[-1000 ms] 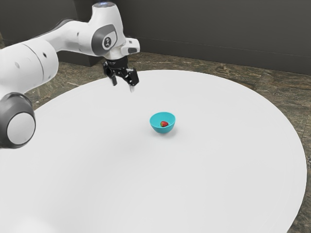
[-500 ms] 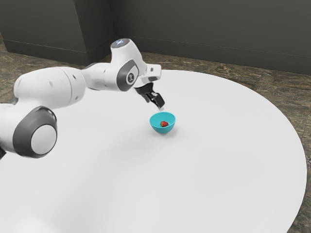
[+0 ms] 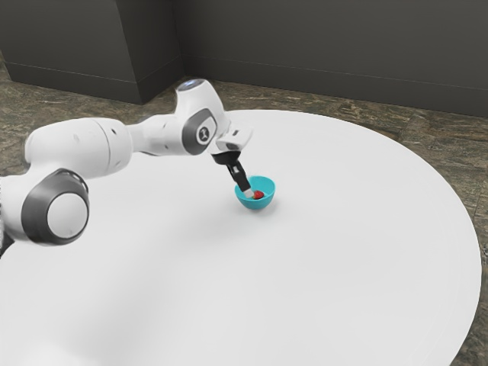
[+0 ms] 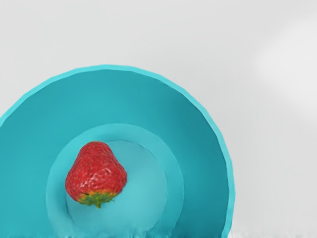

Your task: Take strawberry from the bowl

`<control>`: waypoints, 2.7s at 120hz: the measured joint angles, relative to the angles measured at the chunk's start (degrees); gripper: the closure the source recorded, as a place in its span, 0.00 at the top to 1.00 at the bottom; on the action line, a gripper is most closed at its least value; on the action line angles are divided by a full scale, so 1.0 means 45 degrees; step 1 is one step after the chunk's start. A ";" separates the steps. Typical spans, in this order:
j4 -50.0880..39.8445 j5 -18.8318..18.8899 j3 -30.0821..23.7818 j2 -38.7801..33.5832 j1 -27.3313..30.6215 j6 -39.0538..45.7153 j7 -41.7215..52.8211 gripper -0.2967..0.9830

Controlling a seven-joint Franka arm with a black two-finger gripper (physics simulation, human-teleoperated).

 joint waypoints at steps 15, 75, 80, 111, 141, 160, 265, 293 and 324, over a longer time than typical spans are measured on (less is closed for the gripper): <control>0.0009 0.0208 0.0001 0.0213 -0.0016 0.0040 0.0743 0.77; 0.0992 0.0410 0.0354 0.0250 0.0001 0.0436 0.2544 0.68; 0.0996 0.0408 0.0353 0.0274 0.0001 0.0537 0.2621 0.64; 0.1042 0.0388 0.0045 0.0344 -0.0032 0.1272 0.2825 0.54; 0.1041 0.0291 -0.0210 0.0907 -0.0037 0.1644 0.2776 0.51; 0.0999 0.0258 -0.0306 0.1295 -0.0038 0.1837 0.2711 0.51; 0.0946 0.0133 -0.0311 0.1879 0.0001 0.2833 0.2126 0.45; 0.0942 0.0123 -0.0311 0.1881 0.0001 0.2931 0.1921 0.35; 0.0920 -0.0165 -0.0322 0.2056 0.0005 0.3091 0.1602 0.30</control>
